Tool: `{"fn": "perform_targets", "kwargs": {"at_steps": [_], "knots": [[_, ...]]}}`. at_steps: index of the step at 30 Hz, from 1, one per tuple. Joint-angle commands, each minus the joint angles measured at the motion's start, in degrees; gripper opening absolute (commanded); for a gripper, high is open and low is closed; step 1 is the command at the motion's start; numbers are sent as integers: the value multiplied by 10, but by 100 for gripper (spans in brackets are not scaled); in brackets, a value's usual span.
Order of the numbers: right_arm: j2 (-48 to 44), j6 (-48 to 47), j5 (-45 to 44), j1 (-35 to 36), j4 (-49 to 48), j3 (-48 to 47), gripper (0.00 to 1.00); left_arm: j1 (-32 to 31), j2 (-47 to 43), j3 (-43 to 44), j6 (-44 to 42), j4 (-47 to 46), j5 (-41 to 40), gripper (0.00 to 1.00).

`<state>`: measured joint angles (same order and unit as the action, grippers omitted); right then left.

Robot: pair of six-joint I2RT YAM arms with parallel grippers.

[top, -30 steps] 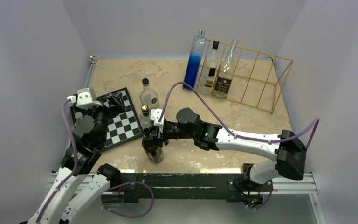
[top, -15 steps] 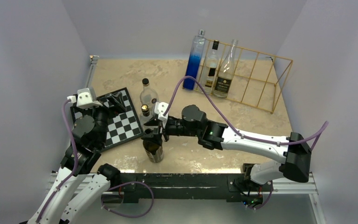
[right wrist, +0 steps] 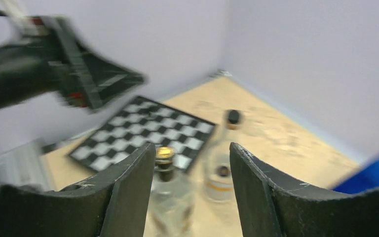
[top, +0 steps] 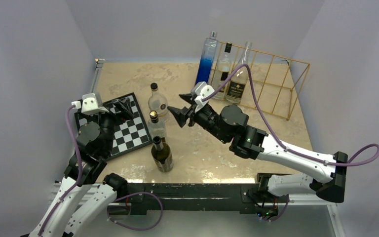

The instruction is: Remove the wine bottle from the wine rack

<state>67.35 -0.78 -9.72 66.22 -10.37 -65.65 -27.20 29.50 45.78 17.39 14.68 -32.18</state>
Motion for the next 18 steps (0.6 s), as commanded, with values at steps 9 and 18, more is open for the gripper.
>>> {"fn": "perform_targets", "kwargs": {"at_steps": [9,18], "knots": [[113,-27,-222,-274,69,-116,60,-2,-5,15,6,-9,12,99],[269,39,-150,-442,206,-298,67,-2,-20,10,5,-20,35,99]]}}
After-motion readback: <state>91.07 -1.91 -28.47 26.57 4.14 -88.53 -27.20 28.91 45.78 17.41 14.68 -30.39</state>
